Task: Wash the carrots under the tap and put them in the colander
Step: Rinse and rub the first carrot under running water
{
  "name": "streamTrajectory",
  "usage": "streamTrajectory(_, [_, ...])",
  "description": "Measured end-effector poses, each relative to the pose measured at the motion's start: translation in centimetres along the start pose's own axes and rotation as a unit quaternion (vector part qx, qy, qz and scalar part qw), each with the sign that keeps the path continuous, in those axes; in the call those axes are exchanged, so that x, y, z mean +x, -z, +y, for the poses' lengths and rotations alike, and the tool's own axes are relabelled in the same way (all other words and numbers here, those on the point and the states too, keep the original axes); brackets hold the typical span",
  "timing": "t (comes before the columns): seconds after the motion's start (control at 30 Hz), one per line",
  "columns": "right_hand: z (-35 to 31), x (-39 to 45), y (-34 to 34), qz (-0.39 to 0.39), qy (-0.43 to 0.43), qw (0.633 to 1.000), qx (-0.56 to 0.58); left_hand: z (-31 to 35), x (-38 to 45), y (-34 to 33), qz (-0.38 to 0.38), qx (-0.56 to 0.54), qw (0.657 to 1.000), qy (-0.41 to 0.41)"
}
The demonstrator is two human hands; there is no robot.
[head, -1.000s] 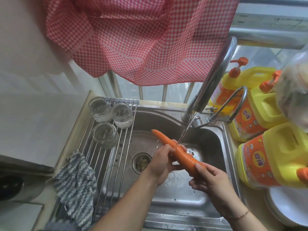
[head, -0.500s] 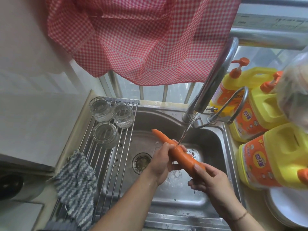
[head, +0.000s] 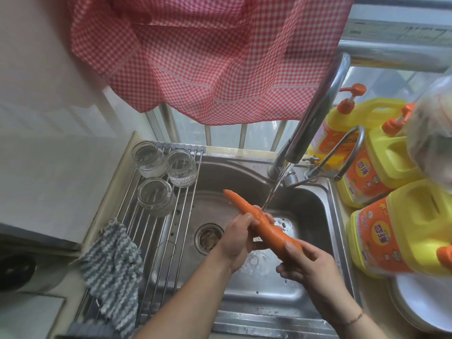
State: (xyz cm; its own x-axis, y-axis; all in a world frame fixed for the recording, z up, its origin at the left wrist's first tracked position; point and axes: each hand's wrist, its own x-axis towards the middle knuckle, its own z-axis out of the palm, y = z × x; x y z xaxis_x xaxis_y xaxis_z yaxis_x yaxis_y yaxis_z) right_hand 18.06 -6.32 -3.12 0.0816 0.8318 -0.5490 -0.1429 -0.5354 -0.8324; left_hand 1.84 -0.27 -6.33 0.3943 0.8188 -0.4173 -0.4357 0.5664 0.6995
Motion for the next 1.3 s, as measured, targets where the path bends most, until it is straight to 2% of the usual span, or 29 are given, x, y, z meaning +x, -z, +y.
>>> streamTrajectory(0.07, [0.0,-0.1,-0.1,0.007,0.009,1.000,-0.008,0.0,-0.2,-0.1,-0.002,-0.001,1.000,-0.001])
streamTrajectory(0.17, [0.4,-0.3,-0.4,0.055,0.068,0.994,-0.059,-0.2,-0.2,-0.5,0.012,-0.050,0.999,-0.009])
streamTrajectory(0.3, [1.6,-0.3,-0.9,0.122,0.138,0.959,-0.216,-0.9,0.0,-1.0,0.026,-0.129,0.991,0.001])
streamTrajectory(0.4, [1.8,-0.3,-1.1,0.139,0.188,0.936,-0.263,-1.2,0.0,-1.1,0.023,-0.110,0.994,0.017])
streamTrajectory(0.5, [1.6,-0.3,-1.3,0.133,0.212,0.928,-0.275,-1.2,0.0,-1.0,0.027,-0.107,0.994,0.020])
streamTrajectory(0.77, [1.2,0.2,-1.6,0.134,0.205,0.934,-0.262,-1.2,0.3,-0.6,0.028,-0.102,0.994,0.008])
streamTrajectory(0.93, [1.2,0.3,-2.0,0.129,0.230,0.927,-0.265,-1.2,0.4,-0.6,0.034,-0.160,0.986,0.009])
streamTrajectory(1.3, [1.0,0.3,-2.1,0.122,0.238,0.920,-0.285,-1.4,1.0,0.0,0.047,-0.099,0.994,0.021])
